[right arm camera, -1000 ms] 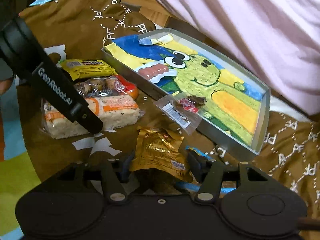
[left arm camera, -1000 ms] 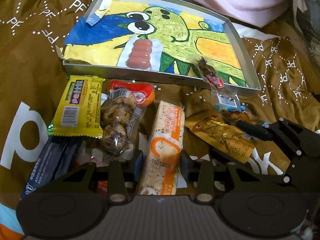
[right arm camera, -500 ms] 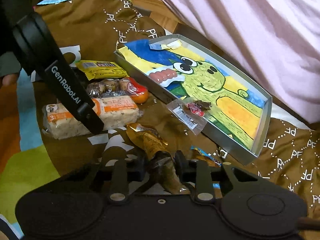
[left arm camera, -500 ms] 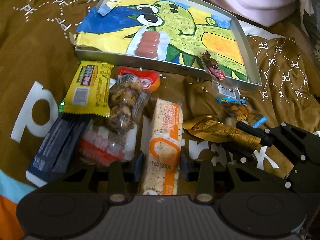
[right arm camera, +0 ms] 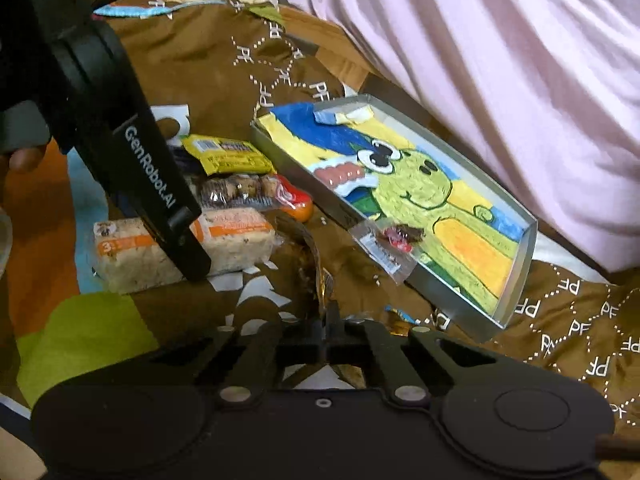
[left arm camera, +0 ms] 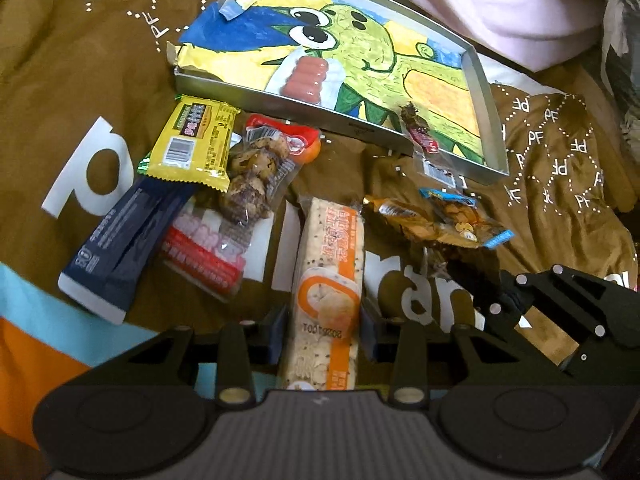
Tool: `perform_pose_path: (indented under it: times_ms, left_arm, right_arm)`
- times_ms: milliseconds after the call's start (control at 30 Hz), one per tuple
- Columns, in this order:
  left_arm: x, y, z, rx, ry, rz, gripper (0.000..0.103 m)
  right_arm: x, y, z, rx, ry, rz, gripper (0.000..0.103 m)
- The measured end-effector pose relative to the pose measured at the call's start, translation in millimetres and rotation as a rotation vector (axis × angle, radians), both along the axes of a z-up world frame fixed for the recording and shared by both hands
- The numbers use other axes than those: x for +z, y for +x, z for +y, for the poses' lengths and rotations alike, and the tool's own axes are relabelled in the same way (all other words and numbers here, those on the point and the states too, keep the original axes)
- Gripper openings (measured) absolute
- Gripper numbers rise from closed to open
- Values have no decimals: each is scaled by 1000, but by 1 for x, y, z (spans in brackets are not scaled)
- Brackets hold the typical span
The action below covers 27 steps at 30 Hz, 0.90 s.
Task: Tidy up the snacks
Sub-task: 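Grasp the cream biscuit bar with the left tool while the right tool grasps a gold wrapped snack, then carry the biscuit bar with the left tool toward the tray while the right tool carries the gold snack there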
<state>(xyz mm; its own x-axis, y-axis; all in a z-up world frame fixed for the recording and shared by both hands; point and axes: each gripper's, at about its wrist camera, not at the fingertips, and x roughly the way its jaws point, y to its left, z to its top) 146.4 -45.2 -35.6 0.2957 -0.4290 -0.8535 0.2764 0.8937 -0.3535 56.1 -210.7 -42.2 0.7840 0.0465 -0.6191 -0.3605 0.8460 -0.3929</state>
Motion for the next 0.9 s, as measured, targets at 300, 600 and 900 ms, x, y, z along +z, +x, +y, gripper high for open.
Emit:
perform_pose_path:
  times_ms: [300,600,900]
  left_arm:
    - [9,-21,4,15,-26,-29,41]
    - [20,-30,8,31,-82,-53,41]
    - [30,-36,10,87,-112,-153,41]
  right_arm:
    - [2,-30,19,61,-143,-109,0]
    - [21,-39,13,26,-119,-234,0]
    - [26,-26,4,-20,-119,-276,0]
